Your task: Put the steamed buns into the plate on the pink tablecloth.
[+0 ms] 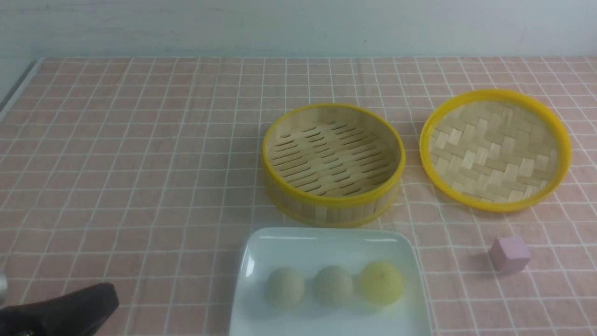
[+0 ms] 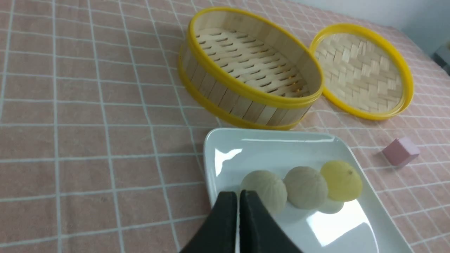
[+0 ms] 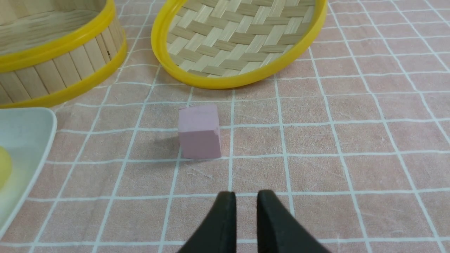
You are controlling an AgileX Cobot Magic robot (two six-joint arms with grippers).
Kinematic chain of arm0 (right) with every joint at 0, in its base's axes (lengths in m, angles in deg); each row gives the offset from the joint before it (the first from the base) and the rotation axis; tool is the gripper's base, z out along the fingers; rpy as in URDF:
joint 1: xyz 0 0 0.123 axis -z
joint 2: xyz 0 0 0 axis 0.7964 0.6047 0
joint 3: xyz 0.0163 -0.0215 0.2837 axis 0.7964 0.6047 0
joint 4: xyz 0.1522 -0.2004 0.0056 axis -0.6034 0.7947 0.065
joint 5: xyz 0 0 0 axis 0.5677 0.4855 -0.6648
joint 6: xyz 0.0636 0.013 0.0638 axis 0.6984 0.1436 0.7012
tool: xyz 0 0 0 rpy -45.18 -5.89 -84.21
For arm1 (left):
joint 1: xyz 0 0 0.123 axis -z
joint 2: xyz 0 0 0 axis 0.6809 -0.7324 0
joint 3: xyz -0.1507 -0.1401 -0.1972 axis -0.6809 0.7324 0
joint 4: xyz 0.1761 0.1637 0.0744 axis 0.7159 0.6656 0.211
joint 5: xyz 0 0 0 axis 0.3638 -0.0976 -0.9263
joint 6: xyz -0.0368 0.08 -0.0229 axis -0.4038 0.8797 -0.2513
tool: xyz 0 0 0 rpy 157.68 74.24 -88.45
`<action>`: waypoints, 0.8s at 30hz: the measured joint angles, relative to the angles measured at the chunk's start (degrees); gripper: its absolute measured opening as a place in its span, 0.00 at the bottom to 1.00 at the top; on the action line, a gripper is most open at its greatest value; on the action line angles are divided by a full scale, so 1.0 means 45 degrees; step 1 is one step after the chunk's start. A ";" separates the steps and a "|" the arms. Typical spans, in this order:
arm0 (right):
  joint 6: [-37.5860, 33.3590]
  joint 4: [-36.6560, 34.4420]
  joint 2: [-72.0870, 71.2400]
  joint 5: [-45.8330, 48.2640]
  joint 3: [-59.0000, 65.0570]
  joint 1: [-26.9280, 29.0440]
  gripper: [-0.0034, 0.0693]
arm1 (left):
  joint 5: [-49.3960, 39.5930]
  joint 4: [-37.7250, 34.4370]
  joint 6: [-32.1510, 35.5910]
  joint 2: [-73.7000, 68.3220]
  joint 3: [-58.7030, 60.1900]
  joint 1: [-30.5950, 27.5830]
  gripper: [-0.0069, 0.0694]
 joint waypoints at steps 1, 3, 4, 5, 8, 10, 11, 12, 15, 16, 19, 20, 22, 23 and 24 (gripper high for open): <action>0.0000 0.0000 0.0000 0.0000 0.0000 0.0000 0.16 | -0.0078 0.0000 0.0097 0.0000 0.0092 -0.0015 0.14; 0.0000 0.0023 0.0000 0.0000 0.0000 0.0000 0.16 | -0.0252 -0.0169 0.0528 0.0031 0.0343 -0.0235 0.14; 0.0000 0.0023 0.0000 -0.0010 0.0000 0.0000 0.16 | -0.0317 -0.0408 0.0772 0.0066 0.0458 -0.0445 0.14; 0.0000 0.0023 0.0000 -0.0010 0.0000 0.0000 0.16 | -0.0376 -0.0602 0.0994 0.0159 0.0574 -0.0814 0.14; 0.0000 0.0023 0.0000 -0.0010 0.0000 0.0000 0.17 | -0.0403 -0.1871 0.3045 0.0699 0.1027 -0.2441 0.15; 0.0000 0.0035 0.0000 -0.0010 0.0000 0.0000 0.17 | -0.0332 -0.2362 0.4248 0.1188 0.1356 -0.3628 0.16; 0.0000 0.0035 0.0000 -0.0010 0.0000 0.0000 0.17 | -0.0271 -0.2634 0.4926 0.1426 0.1533 -0.4166 0.16; 0.0000 0.0035 0.0000 -0.0010 0.0000 0.0000 0.17 | -0.0230 -0.2853 0.5492 0.1733 0.1780 -0.4827 0.16; 0.0000 0.0035 0.0000 -0.0010 0.0000 0.0000 0.18 | -0.0136 -0.3121 0.6310 0.2559 0.2572 -0.6499 0.16; 0.0000 0.0035 0.0000 -0.0010 0.0000 0.0000 0.18 | -0.0121 -0.3134 0.6415 0.2824 0.2860 -0.7011 0.16; 0.0000 0.0035 0.0000 -0.0010 0.0000 0.0000 0.18 | -0.0119 -0.3122 0.6551 0.3539 0.3508 -0.8072 0.16; 0.0000 0.0035 0.0000 -0.0010 0.0000 0.0000 0.18 | -0.0119 -0.3071 0.6551 0.3823 0.3694 -0.8338 0.16; 0.0000 0.0035 0.0000 -0.0022 0.0000 0.0000 0.19 | 0.0083 -0.2954 0.6601 0.4151 0.3771 -0.8576 0.17; 0.0000 0.0035 0.0000 -0.0015 0.0000 0.0000 0.19 | 0.0149 -0.2908 0.6601 0.4195 0.3787 -0.8604 0.17; 0.0000 0.0035 0.0000 -0.0015 0.0000 0.0000 0.19 | 0.0230 -0.2873 0.6601 0.4245 0.3811 -0.8602 0.17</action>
